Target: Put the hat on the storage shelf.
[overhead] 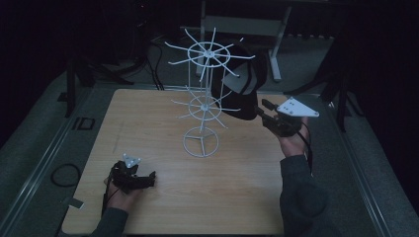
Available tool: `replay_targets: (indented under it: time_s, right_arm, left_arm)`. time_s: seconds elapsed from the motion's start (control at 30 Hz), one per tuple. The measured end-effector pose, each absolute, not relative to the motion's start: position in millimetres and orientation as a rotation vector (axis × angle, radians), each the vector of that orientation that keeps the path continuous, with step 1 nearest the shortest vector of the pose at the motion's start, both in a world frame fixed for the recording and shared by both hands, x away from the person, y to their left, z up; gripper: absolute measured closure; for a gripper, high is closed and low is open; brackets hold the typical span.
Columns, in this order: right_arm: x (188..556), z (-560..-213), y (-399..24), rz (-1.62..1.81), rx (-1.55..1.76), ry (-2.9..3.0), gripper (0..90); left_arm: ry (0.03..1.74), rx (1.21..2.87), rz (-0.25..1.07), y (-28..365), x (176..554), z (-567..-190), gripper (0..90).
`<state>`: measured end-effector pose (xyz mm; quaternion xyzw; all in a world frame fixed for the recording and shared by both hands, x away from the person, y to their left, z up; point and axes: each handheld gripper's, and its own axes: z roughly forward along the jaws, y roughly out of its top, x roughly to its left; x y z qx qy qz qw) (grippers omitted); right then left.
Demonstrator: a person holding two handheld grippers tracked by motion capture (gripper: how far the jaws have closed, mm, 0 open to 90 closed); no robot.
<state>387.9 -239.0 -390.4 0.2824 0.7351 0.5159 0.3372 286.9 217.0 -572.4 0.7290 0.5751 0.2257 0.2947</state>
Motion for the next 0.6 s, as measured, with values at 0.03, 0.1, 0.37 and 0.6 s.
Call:
replay_targets:
  time_s: [0.03, 0.1, 0.37, 0.6]
  right_arm:
    - [388.1, -390.3, -239.1, 1.345, 0.74, 1.916, 56.0]
    - [388.9, -390.0, -239.5, 1.349, 0.747, 1.919, 51.2]
    - [392.2, -391.8, -241.9, 1.339, 0.803, 1.926, 36.6]
    - [393.4, -393.1, -242.4, 1.342, 0.832, 1.933, 33.0]
  left_arm:
    - [1.531, 1.94, 0.601, 217.0, 286.9, -572.4, 1.5]
    - [1.531, 1.939, 0.601, 216.9, 286.9, -572.5, 1.5]
    - [1.532, 1.937, 0.601, 216.8, 286.9, -572.5, 1.5]
    - [1.532, 1.937, 0.601, 216.8, 286.9, -572.5, 1.5]
